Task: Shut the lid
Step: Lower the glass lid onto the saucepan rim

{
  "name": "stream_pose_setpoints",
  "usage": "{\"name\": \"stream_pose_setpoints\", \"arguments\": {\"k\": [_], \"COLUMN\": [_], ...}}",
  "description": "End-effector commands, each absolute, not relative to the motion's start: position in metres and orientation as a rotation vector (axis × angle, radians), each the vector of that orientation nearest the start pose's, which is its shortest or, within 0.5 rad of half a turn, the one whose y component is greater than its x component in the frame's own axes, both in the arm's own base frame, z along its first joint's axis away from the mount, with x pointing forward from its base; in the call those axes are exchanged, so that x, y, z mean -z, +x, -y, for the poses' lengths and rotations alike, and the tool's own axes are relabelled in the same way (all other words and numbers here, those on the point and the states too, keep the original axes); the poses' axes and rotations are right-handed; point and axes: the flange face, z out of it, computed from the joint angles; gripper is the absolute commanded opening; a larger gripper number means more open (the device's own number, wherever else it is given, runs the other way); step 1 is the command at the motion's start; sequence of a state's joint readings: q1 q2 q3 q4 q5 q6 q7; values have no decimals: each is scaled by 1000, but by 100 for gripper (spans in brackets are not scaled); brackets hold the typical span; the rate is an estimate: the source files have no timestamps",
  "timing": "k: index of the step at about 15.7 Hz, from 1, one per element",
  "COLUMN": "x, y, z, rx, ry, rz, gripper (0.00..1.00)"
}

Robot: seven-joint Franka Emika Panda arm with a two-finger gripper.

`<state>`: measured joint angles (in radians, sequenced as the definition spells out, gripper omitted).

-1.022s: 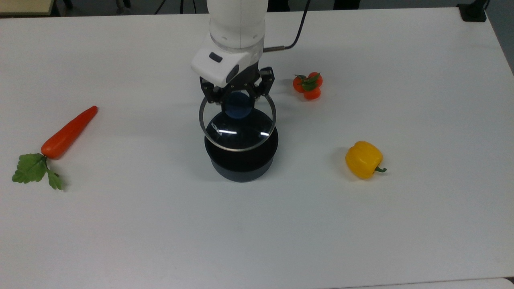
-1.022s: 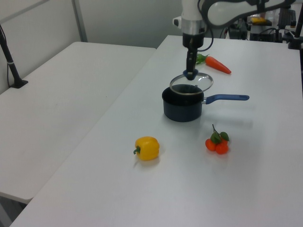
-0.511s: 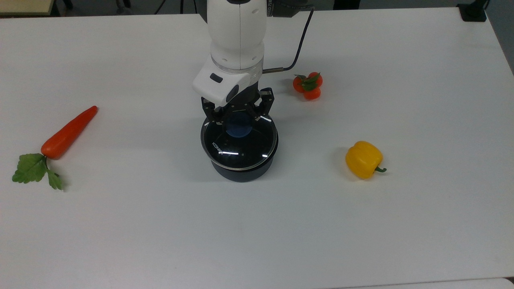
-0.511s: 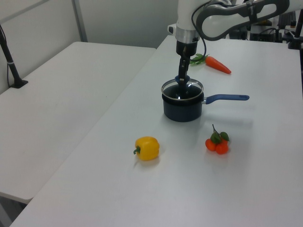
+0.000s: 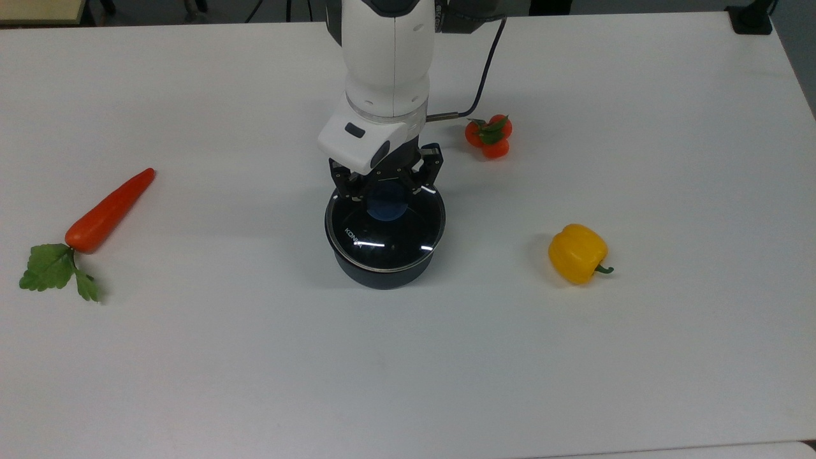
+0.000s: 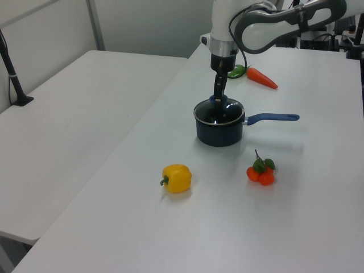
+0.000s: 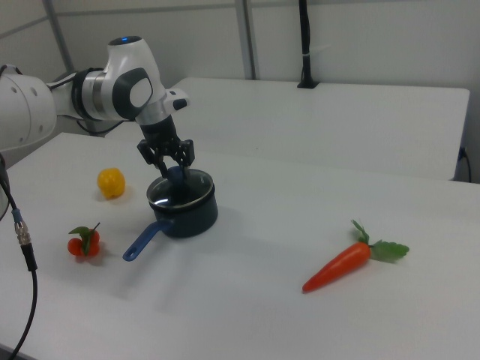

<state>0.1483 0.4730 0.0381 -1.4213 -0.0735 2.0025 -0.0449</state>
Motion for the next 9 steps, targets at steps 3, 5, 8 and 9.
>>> {"name": "stream_pose_setpoints", "arguments": {"k": [3, 5, 8, 9], "x": [-433, -430, -426, -425], "y": [693, 692, 690, 689], "z": [-123, -126, -128, -128], "rx": [214, 207, 193, 188], "ry": [-3187, -3187, -3189, -3189], "rz": [369, 375, 382, 382], "gripper": [38, 38, 38, 38]}}
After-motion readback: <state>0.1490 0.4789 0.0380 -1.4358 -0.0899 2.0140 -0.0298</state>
